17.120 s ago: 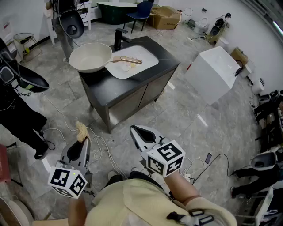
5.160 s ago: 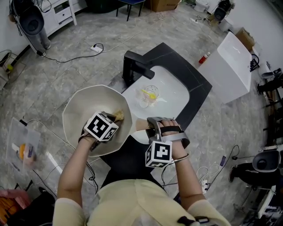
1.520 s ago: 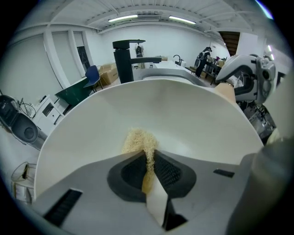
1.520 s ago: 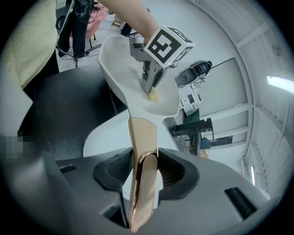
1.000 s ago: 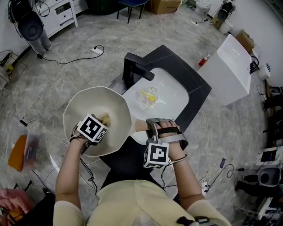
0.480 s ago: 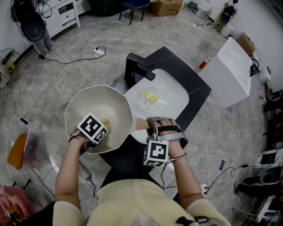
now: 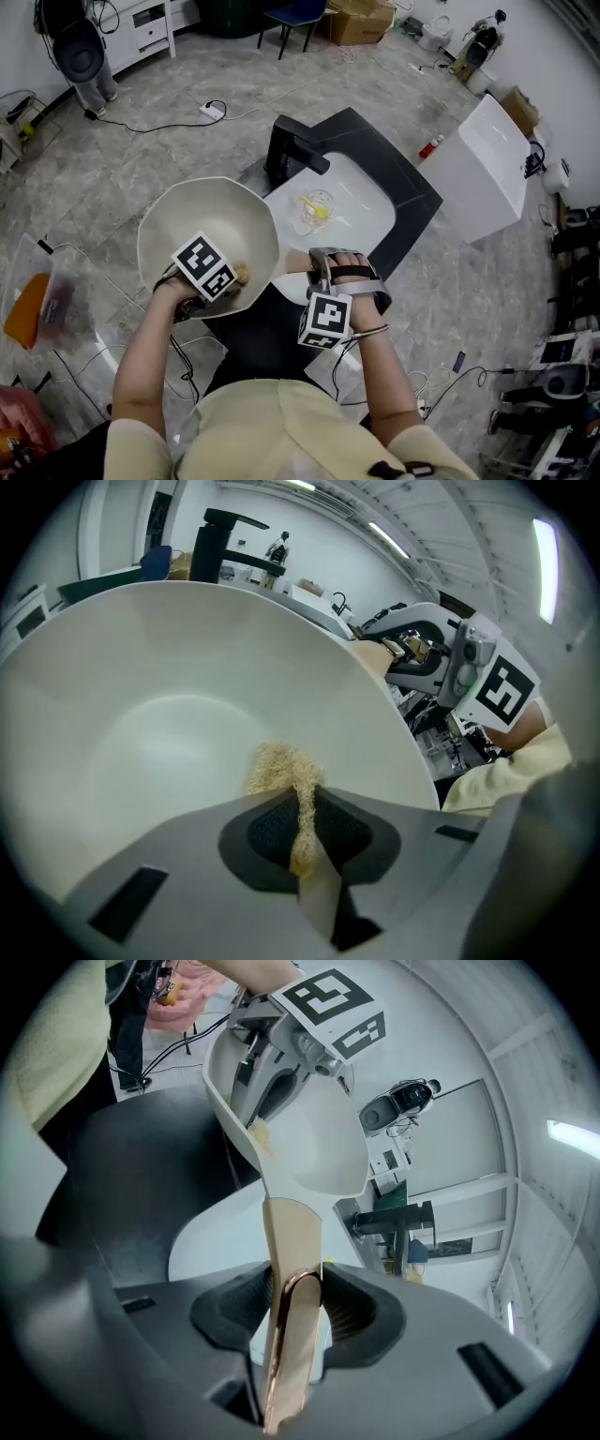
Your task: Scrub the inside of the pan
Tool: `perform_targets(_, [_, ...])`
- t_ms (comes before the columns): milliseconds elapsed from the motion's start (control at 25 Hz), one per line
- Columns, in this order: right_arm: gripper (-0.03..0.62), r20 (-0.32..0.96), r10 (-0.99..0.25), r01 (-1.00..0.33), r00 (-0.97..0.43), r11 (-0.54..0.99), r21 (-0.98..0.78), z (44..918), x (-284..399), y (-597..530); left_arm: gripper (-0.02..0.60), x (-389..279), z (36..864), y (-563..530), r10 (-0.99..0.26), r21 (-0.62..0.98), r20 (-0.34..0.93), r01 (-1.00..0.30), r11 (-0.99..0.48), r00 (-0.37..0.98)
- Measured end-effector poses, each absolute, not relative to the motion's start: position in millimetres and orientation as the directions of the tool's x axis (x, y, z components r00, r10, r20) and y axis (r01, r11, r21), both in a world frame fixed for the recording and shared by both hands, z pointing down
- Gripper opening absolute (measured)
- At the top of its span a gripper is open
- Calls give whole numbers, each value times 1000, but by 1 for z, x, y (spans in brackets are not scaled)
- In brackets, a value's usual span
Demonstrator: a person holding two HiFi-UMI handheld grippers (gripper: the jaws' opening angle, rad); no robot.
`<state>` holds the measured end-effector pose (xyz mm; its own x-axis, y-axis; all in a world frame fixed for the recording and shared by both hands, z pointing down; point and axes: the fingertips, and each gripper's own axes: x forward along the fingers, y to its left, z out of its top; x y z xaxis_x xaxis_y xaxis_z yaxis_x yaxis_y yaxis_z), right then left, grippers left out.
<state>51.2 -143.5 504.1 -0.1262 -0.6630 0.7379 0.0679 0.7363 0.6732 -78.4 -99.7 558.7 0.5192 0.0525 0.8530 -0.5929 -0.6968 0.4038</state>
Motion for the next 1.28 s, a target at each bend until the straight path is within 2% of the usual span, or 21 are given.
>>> perform_targets(600, [167,729,-672,76,-128,726,683,502,49,-140,43,-62,519,-70,82,331,870,-453,-828,486])
perform_targets(840, [170,729,-672,35,-131,732,680,500,49,-138,44,-62,500,-68,-4,254,871,-457,-852,492])
perform_targets(1040, [183,738,-655,-49,-165,752,657,497,49,-134,44,-67,487,-75,-115,214,843,-523,-825,525])
perform_targets(1280, [204,722,-663,-59,-196,743,667,477,53,-129,44,-73,460,-85,-276,168,768,-597,-784,578])
